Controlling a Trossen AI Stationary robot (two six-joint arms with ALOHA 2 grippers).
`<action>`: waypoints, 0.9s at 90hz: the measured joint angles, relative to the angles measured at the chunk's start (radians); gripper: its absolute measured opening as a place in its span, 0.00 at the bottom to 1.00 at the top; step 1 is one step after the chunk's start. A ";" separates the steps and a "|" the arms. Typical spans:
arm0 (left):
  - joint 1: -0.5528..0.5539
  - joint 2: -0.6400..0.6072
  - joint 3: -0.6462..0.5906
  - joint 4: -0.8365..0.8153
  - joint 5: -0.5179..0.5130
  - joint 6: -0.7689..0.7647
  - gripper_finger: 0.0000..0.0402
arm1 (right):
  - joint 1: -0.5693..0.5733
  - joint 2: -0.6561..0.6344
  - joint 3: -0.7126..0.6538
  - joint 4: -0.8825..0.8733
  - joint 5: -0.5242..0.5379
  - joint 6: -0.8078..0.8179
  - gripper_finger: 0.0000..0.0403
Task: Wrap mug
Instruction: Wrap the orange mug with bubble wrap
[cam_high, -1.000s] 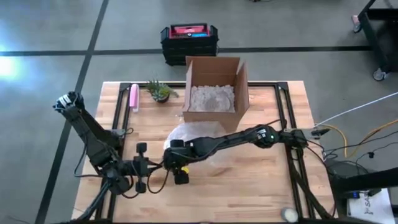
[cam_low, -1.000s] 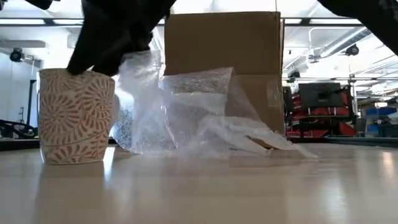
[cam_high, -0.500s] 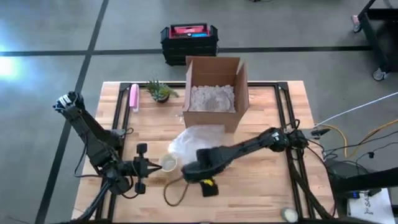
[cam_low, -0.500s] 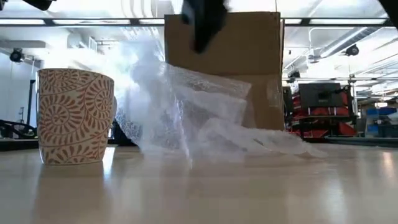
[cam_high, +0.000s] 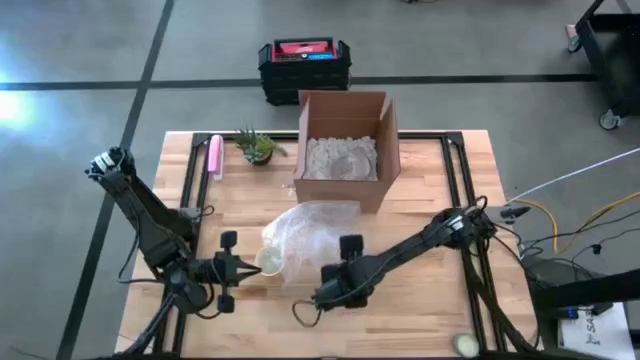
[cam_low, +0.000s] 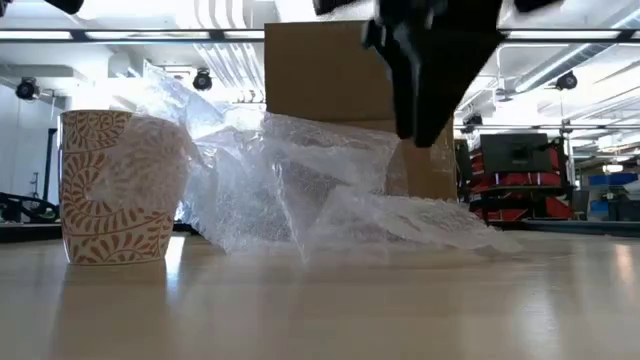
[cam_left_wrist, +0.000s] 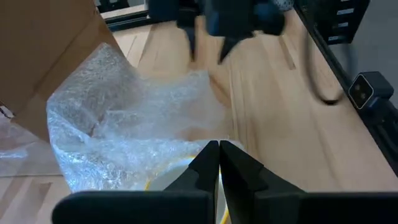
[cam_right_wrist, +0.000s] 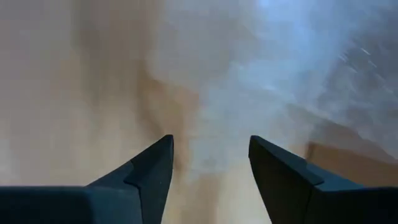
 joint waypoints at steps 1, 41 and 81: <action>0.000 0.000 0.000 0.000 0.000 0.000 0.00 | -0.004 -0.007 -0.017 0.018 0.003 0.002 0.47; 0.000 0.000 0.000 -0.001 0.071 0.001 0.00 | 0.006 -0.110 -0.484 0.387 -0.203 0.198 0.18; 0.020 0.003 0.000 0.078 0.060 0.055 0.00 | 0.269 -0.319 -0.496 0.211 -0.258 0.593 0.01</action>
